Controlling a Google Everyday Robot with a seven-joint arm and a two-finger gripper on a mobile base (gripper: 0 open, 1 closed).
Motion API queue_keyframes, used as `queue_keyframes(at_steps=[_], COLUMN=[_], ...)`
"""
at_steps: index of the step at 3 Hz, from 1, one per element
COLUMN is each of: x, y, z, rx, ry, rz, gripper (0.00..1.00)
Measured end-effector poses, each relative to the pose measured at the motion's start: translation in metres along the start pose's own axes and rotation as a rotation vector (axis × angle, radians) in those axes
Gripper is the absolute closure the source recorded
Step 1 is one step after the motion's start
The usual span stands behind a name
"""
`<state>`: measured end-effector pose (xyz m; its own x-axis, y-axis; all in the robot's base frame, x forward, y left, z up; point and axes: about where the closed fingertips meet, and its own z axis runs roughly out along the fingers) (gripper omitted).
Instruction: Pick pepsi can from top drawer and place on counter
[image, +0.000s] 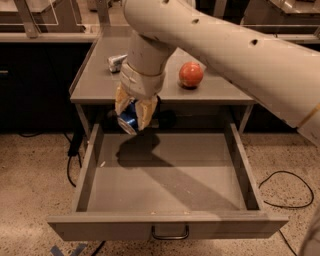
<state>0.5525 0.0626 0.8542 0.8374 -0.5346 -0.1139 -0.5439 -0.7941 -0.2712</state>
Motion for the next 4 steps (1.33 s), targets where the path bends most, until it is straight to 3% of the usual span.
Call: queue_keyframes(at_steps=[2, 4], x=[0.012, 0.034], y=[-0.041, -0.07], z=[-0.031, -0.034], rx=[0.017, 0.046], ry=[0.047, 0.042], rz=[-0.086, -0.123], gripper=[1.0, 1.0])
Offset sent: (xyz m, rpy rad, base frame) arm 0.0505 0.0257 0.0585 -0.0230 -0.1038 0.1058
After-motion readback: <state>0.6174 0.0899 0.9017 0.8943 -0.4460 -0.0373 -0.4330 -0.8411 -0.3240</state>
